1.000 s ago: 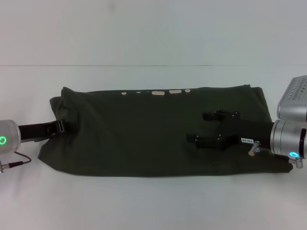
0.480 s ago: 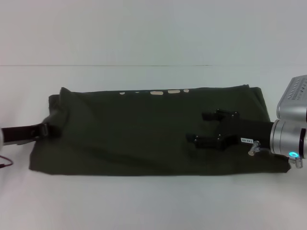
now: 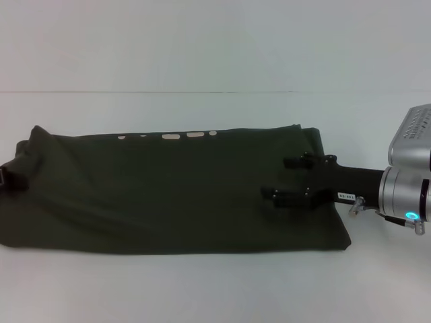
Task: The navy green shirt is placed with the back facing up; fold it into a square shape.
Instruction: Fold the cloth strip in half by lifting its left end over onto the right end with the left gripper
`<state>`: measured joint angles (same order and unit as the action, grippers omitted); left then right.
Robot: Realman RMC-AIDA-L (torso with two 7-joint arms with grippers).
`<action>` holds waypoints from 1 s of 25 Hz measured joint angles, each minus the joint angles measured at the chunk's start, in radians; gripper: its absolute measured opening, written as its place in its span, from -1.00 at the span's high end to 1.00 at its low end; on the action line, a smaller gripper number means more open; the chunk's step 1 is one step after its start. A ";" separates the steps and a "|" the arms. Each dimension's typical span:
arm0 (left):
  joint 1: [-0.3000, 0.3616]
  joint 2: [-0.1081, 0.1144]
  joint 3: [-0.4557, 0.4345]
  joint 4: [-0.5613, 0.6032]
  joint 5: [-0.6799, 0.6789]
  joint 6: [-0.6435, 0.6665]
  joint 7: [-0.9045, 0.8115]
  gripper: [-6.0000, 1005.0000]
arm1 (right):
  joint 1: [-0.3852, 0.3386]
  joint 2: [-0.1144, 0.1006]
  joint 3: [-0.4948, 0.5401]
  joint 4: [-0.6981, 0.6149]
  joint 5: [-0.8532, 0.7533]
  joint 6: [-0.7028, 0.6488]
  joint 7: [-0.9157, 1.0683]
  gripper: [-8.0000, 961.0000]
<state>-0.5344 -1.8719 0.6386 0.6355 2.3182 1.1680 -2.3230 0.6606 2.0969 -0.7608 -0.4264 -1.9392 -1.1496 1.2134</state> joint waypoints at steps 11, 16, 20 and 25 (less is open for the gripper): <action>-0.081 -0.010 0.004 0.173 0.042 0.223 -0.222 0.88 | -0.006 0.001 0.000 0.001 0.000 -0.001 -0.002 -0.91; -0.146 -0.098 0.027 0.325 0.053 0.323 -0.294 0.88 | -0.015 0.001 0.004 0.002 0.000 0.001 -0.007 -0.91; -0.213 -0.172 0.036 0.329 0.044 0.338 -0.302 0.88 | -0.024 0.001 0.009 0.002 0.000 -0.001 -0.008 -0.91; -0.276 -0.281 0.042 0.198 -0.035 0.225 -0.257 0.86 | -0.031 0.000 0.010 0.002 0.002 -0.001 -0.008 -0.91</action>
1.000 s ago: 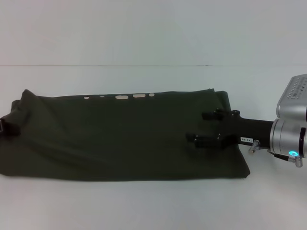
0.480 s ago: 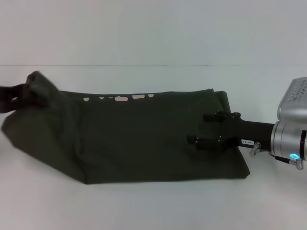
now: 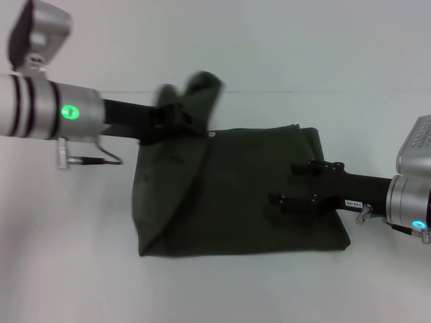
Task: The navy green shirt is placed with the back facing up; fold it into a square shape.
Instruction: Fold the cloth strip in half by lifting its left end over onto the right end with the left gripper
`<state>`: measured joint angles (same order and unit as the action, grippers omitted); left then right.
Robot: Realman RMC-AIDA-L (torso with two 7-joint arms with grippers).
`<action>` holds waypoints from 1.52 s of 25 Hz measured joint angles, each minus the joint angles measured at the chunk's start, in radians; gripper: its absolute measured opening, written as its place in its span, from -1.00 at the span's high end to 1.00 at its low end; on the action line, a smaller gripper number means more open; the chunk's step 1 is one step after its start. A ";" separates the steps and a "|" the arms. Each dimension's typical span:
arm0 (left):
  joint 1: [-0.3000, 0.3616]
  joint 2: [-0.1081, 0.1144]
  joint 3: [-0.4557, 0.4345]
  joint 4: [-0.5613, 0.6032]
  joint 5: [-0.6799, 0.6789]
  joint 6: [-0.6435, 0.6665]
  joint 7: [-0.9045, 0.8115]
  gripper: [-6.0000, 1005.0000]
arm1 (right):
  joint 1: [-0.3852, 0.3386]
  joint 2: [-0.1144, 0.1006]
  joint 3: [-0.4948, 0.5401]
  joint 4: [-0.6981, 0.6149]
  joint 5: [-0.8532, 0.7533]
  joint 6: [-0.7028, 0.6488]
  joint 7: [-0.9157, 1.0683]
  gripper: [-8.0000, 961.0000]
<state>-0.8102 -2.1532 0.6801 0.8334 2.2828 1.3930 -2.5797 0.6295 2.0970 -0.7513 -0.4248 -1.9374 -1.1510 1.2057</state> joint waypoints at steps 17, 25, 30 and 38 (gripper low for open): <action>0.030 -0.017 -0.001 -0.459 -0.469 -0.228 0.339 0.77 | -0.032 -0.005 -0.003 -0.010 0.017 -0.001 0.007 -0.91; -0.010 -0.023 -0.003 -0.606 -0.581 -0.279 0.486 0.74 | -0.032 -0.005 -0.004 -0.011 0.017 0.007 0.007 -0.91; -0.016 -0.023 -0.006 -0.650 -0.634 -0.305 0.553 0.71 | -0.033 -0.005 -0.004 -0.011 0.017 0.008 0.007 -0.91; -0.030 -0.023 -0.008 -0.765 -0.750 -0.287 0.704 0.68 | -0.069 -0.009 0.018 -0.019 0.016 0.010 0.008 -0.91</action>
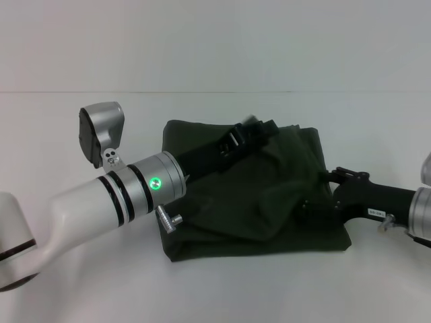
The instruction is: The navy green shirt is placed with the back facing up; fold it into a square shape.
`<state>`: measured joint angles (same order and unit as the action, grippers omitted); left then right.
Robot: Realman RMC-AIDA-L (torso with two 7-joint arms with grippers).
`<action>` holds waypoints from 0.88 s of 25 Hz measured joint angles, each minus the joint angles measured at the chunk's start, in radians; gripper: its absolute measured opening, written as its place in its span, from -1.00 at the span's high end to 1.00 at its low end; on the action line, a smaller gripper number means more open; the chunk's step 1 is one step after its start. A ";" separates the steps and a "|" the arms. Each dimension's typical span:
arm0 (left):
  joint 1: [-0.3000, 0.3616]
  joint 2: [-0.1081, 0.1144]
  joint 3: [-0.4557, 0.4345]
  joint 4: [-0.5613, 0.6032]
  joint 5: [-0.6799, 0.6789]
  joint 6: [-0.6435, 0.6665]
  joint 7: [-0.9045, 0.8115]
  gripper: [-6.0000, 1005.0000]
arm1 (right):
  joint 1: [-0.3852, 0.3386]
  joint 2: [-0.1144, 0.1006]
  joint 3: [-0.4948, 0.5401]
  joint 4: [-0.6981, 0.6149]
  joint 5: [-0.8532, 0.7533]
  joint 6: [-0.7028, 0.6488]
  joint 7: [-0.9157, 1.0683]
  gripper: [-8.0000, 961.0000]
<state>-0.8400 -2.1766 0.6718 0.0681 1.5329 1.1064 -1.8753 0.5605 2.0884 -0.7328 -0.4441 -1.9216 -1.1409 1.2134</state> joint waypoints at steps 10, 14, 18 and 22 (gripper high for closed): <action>0.059 0.005 -0.001 0.036 -0.008 0.092 -0.015 0.08 | -0.137 -0.002 0.062 -0.073 -0.002 0.007 0.037 -0.91; 0.126 0.011 0.012 0.115 0.000 0.165 -0.036 -0.33 | -0.165 -0.003 0.128 -0.105 -0.001 -0.053 0.069 -0.91; 0.221 0.021 0.084 0.233 0.014 0.230 -0.033 -0.70 | -0.163 -0.005 0.181 -0.148 0.000 -0.185 0.158 -0.91; 0.315 0.062 0.171 0.322 0.017 0.264 0.012 -0.80 | -0.115 -0.003 0.154 -0.224 -0.011 -0.279 0.311 -0.91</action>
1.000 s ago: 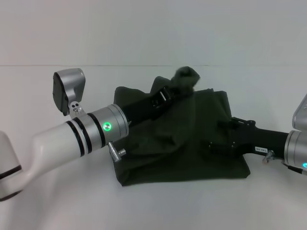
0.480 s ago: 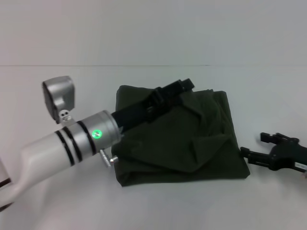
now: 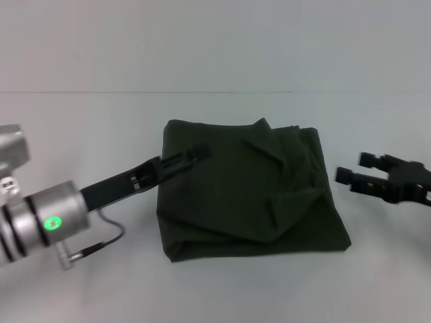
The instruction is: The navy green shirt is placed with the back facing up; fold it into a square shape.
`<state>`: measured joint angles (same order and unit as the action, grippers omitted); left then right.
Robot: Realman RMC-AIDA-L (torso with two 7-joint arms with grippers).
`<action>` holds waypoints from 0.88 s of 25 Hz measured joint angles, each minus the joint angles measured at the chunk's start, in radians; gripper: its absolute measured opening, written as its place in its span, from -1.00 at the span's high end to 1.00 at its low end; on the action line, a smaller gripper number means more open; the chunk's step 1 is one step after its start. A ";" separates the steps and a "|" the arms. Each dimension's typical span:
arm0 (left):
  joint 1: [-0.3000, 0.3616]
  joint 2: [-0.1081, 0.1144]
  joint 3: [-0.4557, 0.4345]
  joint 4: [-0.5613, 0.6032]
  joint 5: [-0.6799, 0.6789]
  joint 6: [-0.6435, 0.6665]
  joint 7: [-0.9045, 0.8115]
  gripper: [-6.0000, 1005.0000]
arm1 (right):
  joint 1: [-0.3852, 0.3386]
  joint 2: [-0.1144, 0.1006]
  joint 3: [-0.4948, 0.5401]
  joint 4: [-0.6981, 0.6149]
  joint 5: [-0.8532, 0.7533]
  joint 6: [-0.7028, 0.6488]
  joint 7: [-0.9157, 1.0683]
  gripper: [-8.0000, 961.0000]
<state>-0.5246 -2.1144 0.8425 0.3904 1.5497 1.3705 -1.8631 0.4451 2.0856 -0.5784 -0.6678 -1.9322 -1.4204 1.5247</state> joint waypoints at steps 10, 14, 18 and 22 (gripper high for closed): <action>0.149 0.099 0.009 0.134 0.170 0.148 0.342 -0.80 | 0.241 -0.017 -0.251 -0.283 -0.332 -0.014 0.632 -0.91; 0.180 0.083 -0.003 0.163 0.195 0.151 0.435 -0.80 | 0.339 -0.006 -0.354 -0.377 -0.516 -0.020 0.908 -0.91; 0.184 0.080 -0.004 0.160 0.197 0.152 0.465 -0.80 | 0.421 0.008 -0.461 -0.375 -0.620 -0.030 1.039 -0.91; 0.184 0.079 -0.005 0.159 0.207 0.158 0.481 -0.80 | 0.471 0.012 -0.560 -0.334 -0.637 -0.019 1.089 -0.91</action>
<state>-0.3402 -2.0358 0.8377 0.5498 1.7567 1.5285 -1.3817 0.9156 2.0971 -1.1379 -1.0021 -2.5695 -1.4394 2.6140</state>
